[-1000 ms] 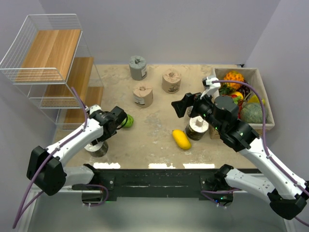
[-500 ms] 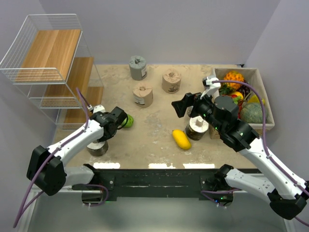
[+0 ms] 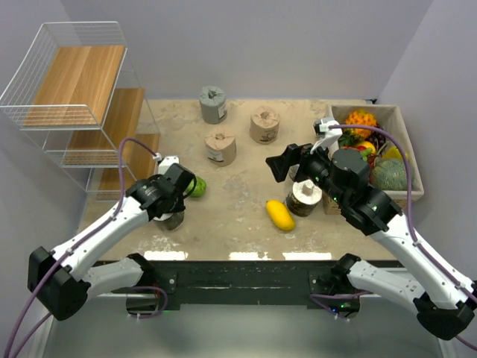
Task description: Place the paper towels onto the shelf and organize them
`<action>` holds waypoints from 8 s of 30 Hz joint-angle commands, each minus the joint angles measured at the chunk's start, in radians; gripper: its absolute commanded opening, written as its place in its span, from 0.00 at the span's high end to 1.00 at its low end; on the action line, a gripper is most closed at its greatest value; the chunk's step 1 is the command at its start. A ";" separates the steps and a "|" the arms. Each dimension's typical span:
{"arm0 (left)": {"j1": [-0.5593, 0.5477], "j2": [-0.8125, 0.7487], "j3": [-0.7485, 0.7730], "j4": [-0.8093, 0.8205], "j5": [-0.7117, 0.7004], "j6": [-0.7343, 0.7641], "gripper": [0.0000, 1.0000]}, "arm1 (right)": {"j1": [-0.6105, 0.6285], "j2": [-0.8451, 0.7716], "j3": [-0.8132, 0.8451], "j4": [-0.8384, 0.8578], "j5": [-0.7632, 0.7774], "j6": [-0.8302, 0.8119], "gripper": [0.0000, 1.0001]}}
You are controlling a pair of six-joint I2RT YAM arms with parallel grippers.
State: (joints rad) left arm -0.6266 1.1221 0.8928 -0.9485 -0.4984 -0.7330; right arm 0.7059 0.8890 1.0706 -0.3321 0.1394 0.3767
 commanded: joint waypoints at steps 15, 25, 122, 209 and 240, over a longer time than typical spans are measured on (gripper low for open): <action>-0.015 0.033 0.574 0.093 0.083 0.454 1.00 | 0.000 -0.019 0.071 -0.002 0.006 0.001 0.01; -0.015 0.304 1.141 0.028 -0.060 0.720 1.00 | 0.000 -0.018 0.117 -0.053 -0.015 0.007 0.01; 0.619 0.476 1.261 0.534 -0.308 0.927 0.46 | 0.001 -0.019 0.218 -0.162 0.009 -0.001 0.01; 0.013 -0.205 -0.037 0.897 0.767 0.679 0.25 | -0.112 0.548 -0.026 -0.332 0.327 0.143 0.47; 0.013 -0.398 -0.103 0.969 0.561 0.666 0.24 | 0.113 0.835 0.357 -0.191 0.235 0.021 0.64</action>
State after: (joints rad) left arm -0.6102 0.7387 0.7300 -0.0021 0.1150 -0.0822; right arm 0.7559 1.6791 1.3273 -0.5526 0.3641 0.3843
